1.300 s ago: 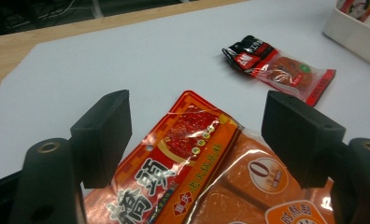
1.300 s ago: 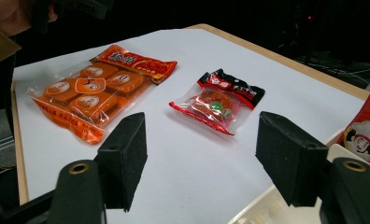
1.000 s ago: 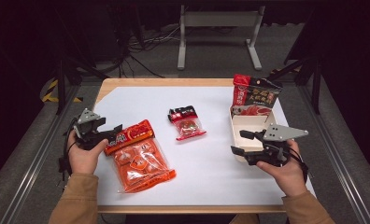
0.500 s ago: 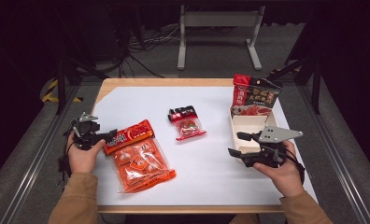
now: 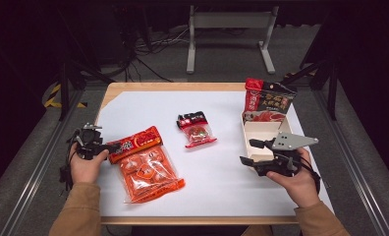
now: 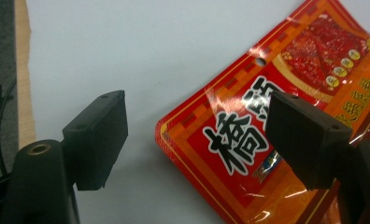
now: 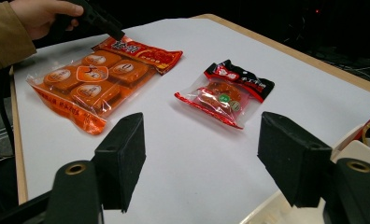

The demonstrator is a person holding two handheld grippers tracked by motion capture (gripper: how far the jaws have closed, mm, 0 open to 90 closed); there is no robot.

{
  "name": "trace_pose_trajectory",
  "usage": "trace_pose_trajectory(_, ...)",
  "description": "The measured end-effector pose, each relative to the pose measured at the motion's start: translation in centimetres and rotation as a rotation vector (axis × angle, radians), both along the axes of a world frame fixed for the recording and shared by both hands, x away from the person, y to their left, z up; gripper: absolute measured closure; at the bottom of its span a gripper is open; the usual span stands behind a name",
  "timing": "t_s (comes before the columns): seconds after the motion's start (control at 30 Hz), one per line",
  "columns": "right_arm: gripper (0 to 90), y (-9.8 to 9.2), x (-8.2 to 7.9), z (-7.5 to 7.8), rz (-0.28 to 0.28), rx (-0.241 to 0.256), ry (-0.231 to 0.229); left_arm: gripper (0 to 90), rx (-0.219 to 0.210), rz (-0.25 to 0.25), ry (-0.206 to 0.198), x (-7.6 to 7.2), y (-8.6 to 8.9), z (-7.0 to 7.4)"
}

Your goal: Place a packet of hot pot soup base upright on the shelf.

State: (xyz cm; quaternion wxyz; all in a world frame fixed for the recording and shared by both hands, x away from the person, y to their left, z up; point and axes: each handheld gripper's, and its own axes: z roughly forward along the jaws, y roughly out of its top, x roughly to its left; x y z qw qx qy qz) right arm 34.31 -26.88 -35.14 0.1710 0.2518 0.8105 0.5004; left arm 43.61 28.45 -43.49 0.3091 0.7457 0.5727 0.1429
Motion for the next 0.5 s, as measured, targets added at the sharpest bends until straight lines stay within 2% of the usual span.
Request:
trace_pose_trajectory(0.1,33.2,0.04,0.01,-0.02,-0.001,-0.003,0.000,23.2,0.011,0.001,0.009,0.01,-0.01,-0.19)
trace_pose_trajectory(0.33,33.2,0.07,0.10,-0.13,-0.001,-0.008,0.002,24.9,-0.001,-0.034,0.037,0.09,-0.41,-0.52)
trace_pose_trajectory(0.5,33.0,0.00,0.12,-0.14,-0.008,-0.007,0.005,28.1,-0.019,-0.057,0.030,-0.05,-0.55,-0.34)
